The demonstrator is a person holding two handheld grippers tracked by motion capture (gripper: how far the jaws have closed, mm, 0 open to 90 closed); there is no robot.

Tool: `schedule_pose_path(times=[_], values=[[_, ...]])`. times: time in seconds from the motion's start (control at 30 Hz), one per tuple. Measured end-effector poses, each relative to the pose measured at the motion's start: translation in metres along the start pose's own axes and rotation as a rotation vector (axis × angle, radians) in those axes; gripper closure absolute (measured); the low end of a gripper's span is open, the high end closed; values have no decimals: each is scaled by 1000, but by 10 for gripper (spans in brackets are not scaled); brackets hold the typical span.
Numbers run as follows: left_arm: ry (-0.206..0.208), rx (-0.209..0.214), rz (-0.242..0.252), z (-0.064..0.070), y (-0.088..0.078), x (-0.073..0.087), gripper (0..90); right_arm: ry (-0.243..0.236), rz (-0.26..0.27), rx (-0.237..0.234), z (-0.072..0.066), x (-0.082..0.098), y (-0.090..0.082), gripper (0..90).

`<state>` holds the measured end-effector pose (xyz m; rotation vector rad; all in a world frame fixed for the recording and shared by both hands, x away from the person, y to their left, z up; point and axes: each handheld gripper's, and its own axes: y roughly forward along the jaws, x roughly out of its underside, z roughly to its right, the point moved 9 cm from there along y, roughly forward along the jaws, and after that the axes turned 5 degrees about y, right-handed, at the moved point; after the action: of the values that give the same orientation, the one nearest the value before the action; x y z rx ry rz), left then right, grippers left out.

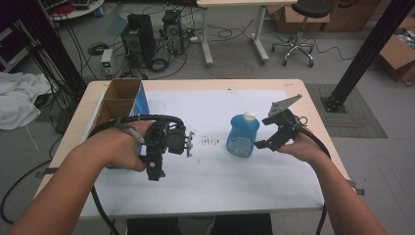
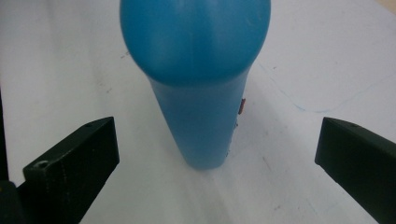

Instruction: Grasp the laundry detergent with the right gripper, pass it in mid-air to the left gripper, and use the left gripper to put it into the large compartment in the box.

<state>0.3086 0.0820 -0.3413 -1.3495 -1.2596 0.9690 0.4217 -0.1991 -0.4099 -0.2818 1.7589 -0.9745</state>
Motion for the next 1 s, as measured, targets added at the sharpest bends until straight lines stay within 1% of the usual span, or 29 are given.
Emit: schedule_pose_path(times=[0.1, 0.2, 0.27, 0.33, 0.37, 0.4, 0.53, 0.63, 0.9, 1.0], values=[[-3, 1, -1, 0, 0, 1, 1, 10, 26, -3, 2, 1, 6, 0], [-5, 2, -6, 1, 0, 3, 1, 8, 37, -2, 2, 0, 10, 0], [-8, 5, -7, 2, 0, 3, 1, 10, 53, -4, 2, -1, 14, 0], [-5, 3, -7, 2, 0, 3, 1, 10, 58, -6, 2, -1, 15, 0], [-4, 2, -6, 2, 0, 3, 1, 12, 75, -2, 3, -2, 16, 0], [-4, 4, -9, 2, -1, 3, 1, 15, 81, -6, 3, -2, 17, 0], [-4, 4, -12, 2, -1, 3, 1, 17, 95, -9, 3, -2, 19, 0], [-3, 1, -11, 2, -2, 2, 1, 17, 124, -14, 2, -4, 22, 0], [-1, 0, -8, 3, -1, 1, 1, 18, 140, -35, -2, -2, 35, 0], [-2, 2, -12, 3, -2, 2, 1, 9, 161, -36, -3, -4, 38, 0]])
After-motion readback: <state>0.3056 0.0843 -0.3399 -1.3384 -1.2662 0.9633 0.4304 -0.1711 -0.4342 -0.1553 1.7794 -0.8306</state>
